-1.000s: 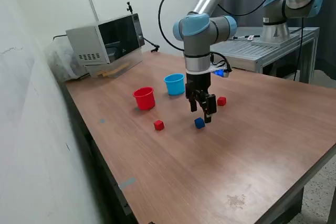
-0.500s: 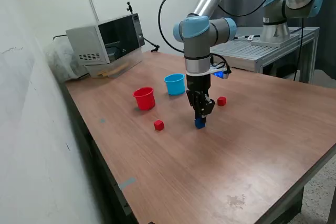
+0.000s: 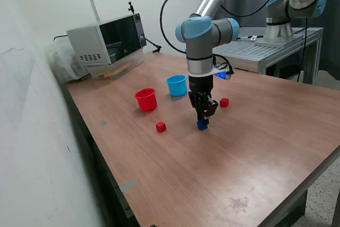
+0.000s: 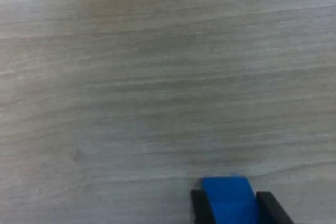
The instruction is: Place red objects in the red bin, and blue objects in the blue bin.
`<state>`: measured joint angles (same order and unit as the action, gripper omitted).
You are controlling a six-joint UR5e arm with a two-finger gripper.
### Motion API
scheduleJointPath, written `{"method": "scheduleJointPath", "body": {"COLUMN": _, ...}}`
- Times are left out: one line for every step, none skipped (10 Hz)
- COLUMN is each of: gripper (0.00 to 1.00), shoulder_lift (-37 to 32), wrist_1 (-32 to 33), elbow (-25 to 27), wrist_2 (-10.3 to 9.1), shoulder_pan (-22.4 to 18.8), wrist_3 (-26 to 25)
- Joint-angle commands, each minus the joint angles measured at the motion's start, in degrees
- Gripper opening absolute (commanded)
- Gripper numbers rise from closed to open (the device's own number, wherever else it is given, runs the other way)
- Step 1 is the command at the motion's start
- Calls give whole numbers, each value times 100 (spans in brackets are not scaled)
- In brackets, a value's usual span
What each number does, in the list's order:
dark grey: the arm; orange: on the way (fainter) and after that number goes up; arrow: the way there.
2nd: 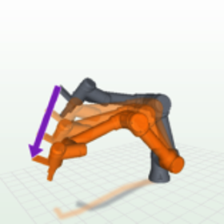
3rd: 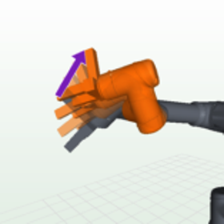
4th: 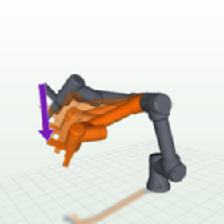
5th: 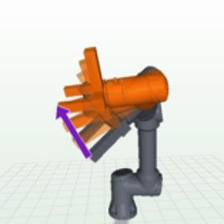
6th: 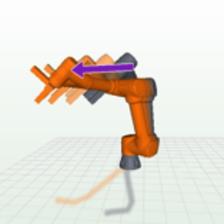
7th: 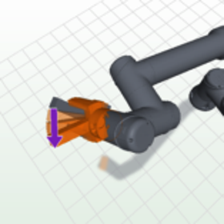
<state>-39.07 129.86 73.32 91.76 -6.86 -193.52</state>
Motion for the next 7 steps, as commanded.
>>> {"method": "scheduleJointPath", "body": {"gripper": 0, "shoulder_lift": 40, "wrist_1": -5, "elbow": -36, "wrist_2": 0, "shoulder_pan": 1, "wrist_3": 60}}
{"method": "scheduleJointPath", "body": {"gripper": 0, "shoulder_lift": 22, "wrist_1": -14, "elbow": -72, "wrist_2": 8, "shoulder_pan": 1, "wrist_3": 182}}
{"method": "scheduleJointPath", "body": {"gripper": 0, "shoulder_lift": -74, "wrist_1": -48, "elbow": -72, "wrist_2": 8, "shoulder_pan": 1, "wrist_3": 235}}
{"method": "scheduleJointPath", "body": {"gripper": 0, "shoulder_lift": -301, "wrist_1": -101, "elbow": -28, "wrist_2": 8, "shoulder_pan": 1, "wrist_3": 262}}
{"method": "scheduleJointPath", "body": {"gripper": 0, "shoulder_lift": -573, "wrist_1": -162, "elbow": -28, "wrist_2": 8, "shoulder_pan": 1, "wrist_3": 262}}
{"method": "scheduleJointPath", "body": {"gripper": 0, "shoulder_lift": -880, "wrist_1": -302, "elbow": 50, "wrist_2": 8, "shoulder_pan": 1, "wrist_3": 280}}
{"method": "scheduleJointPath", "body": {"gripper": 0, "shoulder_lift": -1223, "wrist_1": -373, "elbow": 312, "wrist_2": 17, "shoulder_pan": 36, "wrist_3": 315}}
